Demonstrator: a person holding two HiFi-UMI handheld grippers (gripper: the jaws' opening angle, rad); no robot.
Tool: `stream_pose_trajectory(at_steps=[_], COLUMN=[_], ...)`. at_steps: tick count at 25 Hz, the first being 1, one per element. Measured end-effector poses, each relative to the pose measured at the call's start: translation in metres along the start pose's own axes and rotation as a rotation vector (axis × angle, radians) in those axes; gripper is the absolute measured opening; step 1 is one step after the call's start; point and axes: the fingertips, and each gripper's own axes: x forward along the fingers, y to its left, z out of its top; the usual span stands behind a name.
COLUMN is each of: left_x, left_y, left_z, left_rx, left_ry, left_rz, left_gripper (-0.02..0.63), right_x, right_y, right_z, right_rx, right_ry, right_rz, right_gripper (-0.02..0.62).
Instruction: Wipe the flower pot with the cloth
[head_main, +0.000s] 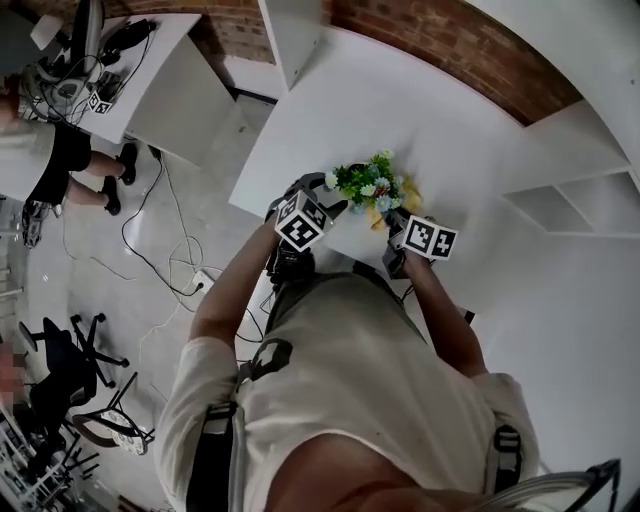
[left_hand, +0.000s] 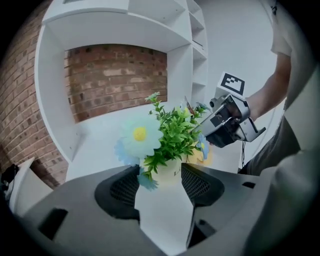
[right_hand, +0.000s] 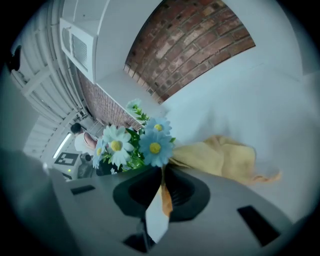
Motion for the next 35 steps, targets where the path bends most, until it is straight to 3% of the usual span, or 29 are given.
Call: stream_pose_trajectory(at_steps=[5, 13, 18, 23, 27, 31, 35], left_x=[0.013, 0.015, 0.016, 0.008, 0.003, 0.013, 0.017], left_y=[-0.013, -0.013, -0.018, -0.017, -0.005, -0.006, -0.009], left_z=[0.003, 0.002, 0.0, -0.009, -0.004, -0.001, 0.002], left_rx=[0.016, 0.02, 0.031, 0.049, -0.002, 0.048, 0.061], left_ry=[0.013, 0.023, 0.035, 0.044, 0.025, 0.039, 0.045], left_rz=[-0.017, -0.004, -0.022, -0.018, -0.003, -0.019, -0.02], left_gripper=[0.27, 0.248, 0.233, 0.222, 0.233, 0.244, 0.244], right_x=[0.01, 0.025, 0.027, 0.017, -0.013, -0.024, -0.011], right_y=[0.004, 0.026, 0.037, 0.031, 0.005, -0.013, -0.001], right_z=[-0.018, -0.053, -0.064, -0.055, -0.019, 0.02, 0.022], right_rx=[-0.016, -0.058, -0.058, -0.03, 0.044, 0.066, 0.029], right_ry=[0.059, 0.22, 0.263, 0.215, 0.094, -0.031, -0.015], right_rz=[0.0, 0.067, 0.107, 0.102, 0.05, 0.014, 0.025], right_gripper=[0.043, 0.043, 0.043, 0.043, 0.043, 0.043, 0.043])
